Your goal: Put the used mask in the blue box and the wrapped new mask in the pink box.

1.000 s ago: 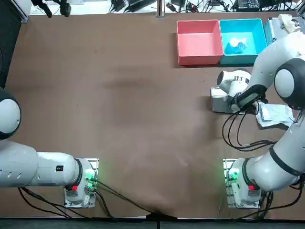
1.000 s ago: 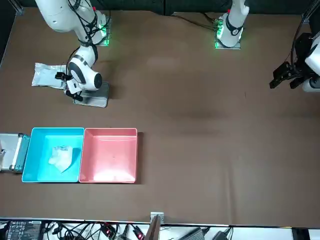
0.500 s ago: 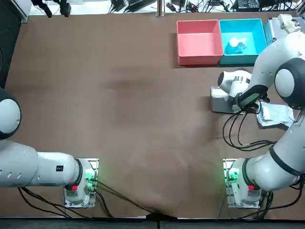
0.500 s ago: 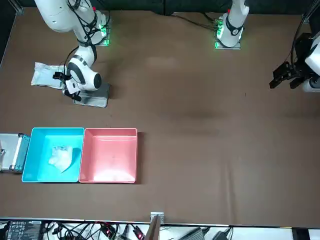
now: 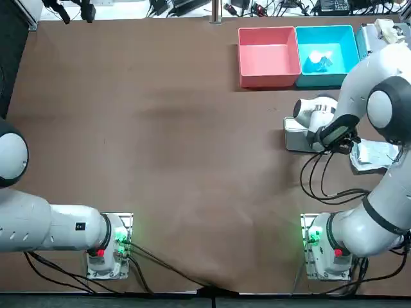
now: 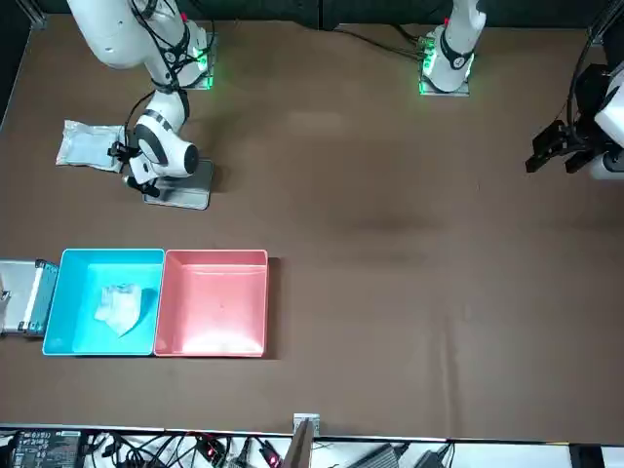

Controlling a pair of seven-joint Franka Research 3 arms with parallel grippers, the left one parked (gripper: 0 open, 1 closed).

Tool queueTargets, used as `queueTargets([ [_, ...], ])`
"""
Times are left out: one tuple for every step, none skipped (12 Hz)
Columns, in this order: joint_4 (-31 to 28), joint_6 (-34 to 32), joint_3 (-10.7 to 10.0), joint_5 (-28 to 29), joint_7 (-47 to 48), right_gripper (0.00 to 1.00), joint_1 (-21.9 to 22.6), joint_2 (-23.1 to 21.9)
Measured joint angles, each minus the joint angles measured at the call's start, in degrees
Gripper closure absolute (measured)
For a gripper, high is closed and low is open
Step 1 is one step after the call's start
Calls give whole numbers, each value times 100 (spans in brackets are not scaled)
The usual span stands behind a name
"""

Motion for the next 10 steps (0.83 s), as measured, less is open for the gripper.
queueTargets([
  [28, 3, 0, -4, 0, 74, 0, 108],
  [63, 0, 1, -9, 0, 72, 1, 225],
  [104, -88, 1, -23, 0, 71, 15, 290],
  [124, -126, 1, -25, 0, 69, 19, 317],
  [130, -137, 1, -26, 0, 69, 20, 325],
  [131, -146, 1, -29, 0, 68, 19, 326],
  [131, -157, 1, -30, 0, 68, 19, 326],
  [132, -171, 1, -32, -1, 68, 18, 326],
  [132, -187, 0, -36, -1, 67, 15, 328],
  [132, -194, 0, -41, -1, 67, 11, 331],
])
